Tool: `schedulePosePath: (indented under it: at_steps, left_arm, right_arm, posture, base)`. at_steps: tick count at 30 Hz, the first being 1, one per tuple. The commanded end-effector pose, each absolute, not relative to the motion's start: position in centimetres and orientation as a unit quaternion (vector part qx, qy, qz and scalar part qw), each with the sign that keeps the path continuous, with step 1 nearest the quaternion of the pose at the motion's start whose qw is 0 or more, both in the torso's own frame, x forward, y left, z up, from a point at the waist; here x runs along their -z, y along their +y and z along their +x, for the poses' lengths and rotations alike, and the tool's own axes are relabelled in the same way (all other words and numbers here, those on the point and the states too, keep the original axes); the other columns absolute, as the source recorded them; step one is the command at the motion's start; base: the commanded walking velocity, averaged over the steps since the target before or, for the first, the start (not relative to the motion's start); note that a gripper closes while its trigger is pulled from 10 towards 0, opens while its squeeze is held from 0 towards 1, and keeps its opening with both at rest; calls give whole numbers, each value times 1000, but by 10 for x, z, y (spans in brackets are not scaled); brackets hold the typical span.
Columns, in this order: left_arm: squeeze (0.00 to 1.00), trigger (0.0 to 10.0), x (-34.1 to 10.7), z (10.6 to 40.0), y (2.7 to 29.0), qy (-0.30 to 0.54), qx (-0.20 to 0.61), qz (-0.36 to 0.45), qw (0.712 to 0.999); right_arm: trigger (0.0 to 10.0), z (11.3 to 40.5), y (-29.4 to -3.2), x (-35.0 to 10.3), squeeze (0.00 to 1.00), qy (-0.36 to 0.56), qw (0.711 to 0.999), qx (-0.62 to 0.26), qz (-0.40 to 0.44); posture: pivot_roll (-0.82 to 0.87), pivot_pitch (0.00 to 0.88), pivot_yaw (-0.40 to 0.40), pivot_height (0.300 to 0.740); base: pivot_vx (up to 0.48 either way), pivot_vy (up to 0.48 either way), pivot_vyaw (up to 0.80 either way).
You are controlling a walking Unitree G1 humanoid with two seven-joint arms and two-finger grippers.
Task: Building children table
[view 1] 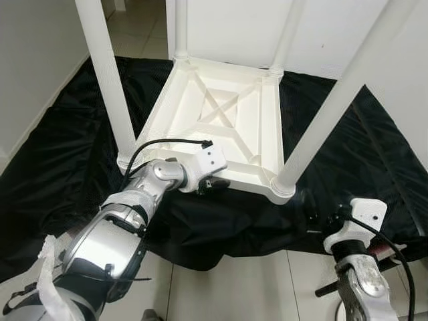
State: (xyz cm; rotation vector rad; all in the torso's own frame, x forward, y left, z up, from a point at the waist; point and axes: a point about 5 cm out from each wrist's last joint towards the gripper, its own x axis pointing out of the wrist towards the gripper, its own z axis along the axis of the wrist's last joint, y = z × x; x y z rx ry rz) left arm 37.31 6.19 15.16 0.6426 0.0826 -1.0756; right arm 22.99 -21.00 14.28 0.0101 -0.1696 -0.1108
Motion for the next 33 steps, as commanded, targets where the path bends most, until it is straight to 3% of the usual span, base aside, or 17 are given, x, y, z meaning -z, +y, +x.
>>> schedulePosePath:
  at_steps: [1, 10, 23, 24, 25, 26, 27, 28, 31, 32, 33]
  left_arm:
    - [0, 10000, -153, 375, 65, 38, 487, 303, 818]
    - [0, 10000, -149, 376, 80, 68, 495, 318, 806]
    - [0, 10000, -138, 373, 83, 152, 526, 318, 774]
    - [0, 7608, -139, 373, 83, 161, 526, 318, 772]
    - [0, 7608, -140, 374, 84, 164, 529, 317, 770]
    - [0, 4431, -141, 374, 85, 168, 534, 317, 766]
    - [0, 4431, -142, 374, 85, 171, 537, 316, 763]
    - [0, 2784, -143, 374, 86, 172, 541, 317, 760]
    - [0, 2745, -145, 374, 88, 173, 543, 318, 757]
    - [0, 0, -145, 374, 90, 174, 545, 320, 755]
    - [0, 0, -145, 374, 91, 176, 546, 320, 754]
  right_arm:
    - [10000, 233, -214, -138, 0, -89, 993, 73, 9]
    - [10000, 244, -182, -131, 0, -95, 993, 52, 43]
    - [10000, 246, -179, -123, 0, -95, 993, 51, 41]
    - [10000, 246, -178, -123, 0, -95, 993, 51, 40]
    - [10000, 245, -178, -122, 0, -95, 993, 50, 40]
    - [10000, 245, -178, -121, 0, -94, 994, 51, 39]
    - [10000, 245, -178, -121, 0, -93, 994, 51, 39]
    - [10000, 244, -178, -120, 0, -92, 994, 51, 38]
    - [10000, 243, -178, -119, 0, -93, 994, 53, 38]
    - [10000, 242, -178, -119, 0, -92, 993, 56, 39]
    - [10000, 241, -178, -118, 0, -92, 993, 57, 39]
  posture:
    - [-93, 46, -7, 740]
    - [-79, 61, 27, 740]
    - [-89, 81, 40, 740]
    - [-91, 84, 44, 740]
    - [-91, 84, 44, 740]
    - [-91, 84, 47, 740]
    - [-94, 87, 49, 740]
    - [-94, 87, 49, 740]
    - [-98, 91, 55, 740]
    - [-98, 92, 58, 740]
    - [-97, 93, 60, 740]
  base:
    - [0, 0, 0]
    - [0, 0, 0]
    - [0, 0, 0]
    - [0, 0, 0]
    - [0, 0, 0]
    - [0, 0, 0]
    - [0, 0, 0]
    - [0, 0, 0]
    - [0, 0, 0]
    - [0, 0, 0]
    - [0, 0, 0]
